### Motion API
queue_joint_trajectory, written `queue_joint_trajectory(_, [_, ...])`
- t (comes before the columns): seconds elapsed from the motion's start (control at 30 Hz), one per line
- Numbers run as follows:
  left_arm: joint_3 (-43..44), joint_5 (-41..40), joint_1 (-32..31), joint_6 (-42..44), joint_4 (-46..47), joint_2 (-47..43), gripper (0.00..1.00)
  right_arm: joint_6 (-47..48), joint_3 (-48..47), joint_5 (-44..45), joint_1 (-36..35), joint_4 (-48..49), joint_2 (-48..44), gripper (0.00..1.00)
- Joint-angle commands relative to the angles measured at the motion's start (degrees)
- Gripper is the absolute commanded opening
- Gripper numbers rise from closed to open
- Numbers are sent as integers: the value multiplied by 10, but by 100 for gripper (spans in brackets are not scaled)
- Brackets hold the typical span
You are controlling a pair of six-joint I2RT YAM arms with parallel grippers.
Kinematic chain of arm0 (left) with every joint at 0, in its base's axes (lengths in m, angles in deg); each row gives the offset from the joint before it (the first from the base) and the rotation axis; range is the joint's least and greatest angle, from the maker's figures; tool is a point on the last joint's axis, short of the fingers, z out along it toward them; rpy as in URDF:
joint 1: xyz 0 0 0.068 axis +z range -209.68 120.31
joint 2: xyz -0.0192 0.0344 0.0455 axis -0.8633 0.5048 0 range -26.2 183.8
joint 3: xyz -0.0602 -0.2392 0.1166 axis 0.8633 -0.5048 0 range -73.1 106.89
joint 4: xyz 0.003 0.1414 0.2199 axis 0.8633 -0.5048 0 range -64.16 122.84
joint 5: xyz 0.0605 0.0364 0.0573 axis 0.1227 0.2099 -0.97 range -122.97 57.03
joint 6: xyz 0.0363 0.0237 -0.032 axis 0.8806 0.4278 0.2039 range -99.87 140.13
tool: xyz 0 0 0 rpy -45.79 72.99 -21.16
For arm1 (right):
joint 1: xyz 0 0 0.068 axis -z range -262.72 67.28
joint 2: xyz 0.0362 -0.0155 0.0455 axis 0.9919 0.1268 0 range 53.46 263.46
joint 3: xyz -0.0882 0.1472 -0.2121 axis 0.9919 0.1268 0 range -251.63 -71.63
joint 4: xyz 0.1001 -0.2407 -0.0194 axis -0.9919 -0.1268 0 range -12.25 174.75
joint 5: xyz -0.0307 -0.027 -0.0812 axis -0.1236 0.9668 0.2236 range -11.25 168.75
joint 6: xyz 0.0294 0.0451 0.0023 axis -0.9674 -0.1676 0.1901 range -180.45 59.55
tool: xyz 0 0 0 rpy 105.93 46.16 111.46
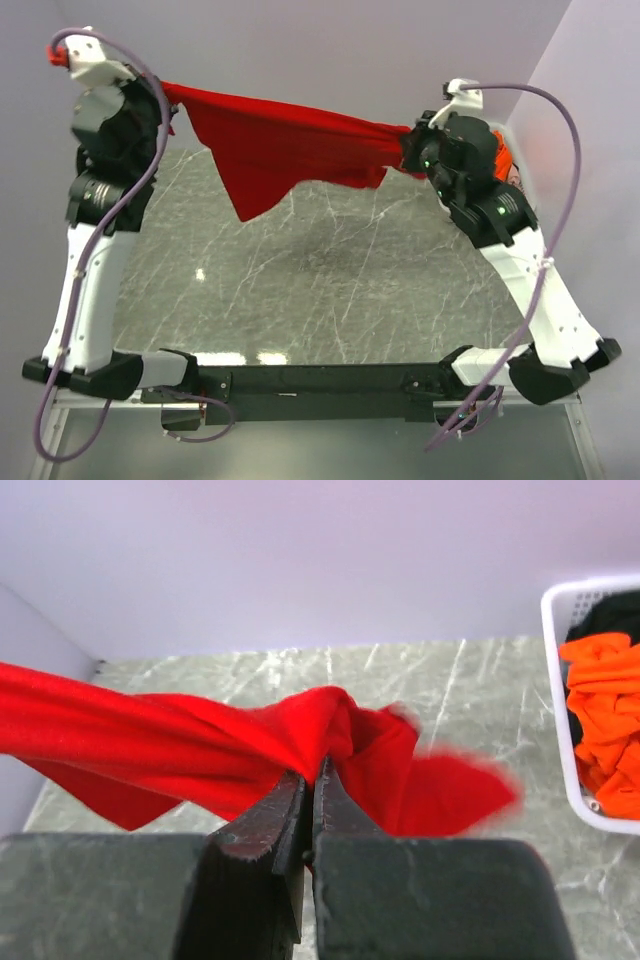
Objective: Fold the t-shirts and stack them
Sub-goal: Flatten the tshirt out
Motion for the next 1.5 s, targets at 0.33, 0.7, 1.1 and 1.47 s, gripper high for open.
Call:
queue_joint_trajectory(0.33, [-54,-50,8,71,12,-157,1,-15,152,-261,6,-82,-85,0])
queue_joint_trajectory(0.7, [-101,171,8,-63,-59,-141,1,5,-19,-124,7,-205,-103,0])
queue_joint_trajectory(1.1, [-441,211,36,-205,-55,-165,1,31,-116,-187,6,-80,168,3])
queue_joint_trajectory(1.47, [-523,285,200,-228,79,29,47,-2,-137,-166,7,-33,297,63])
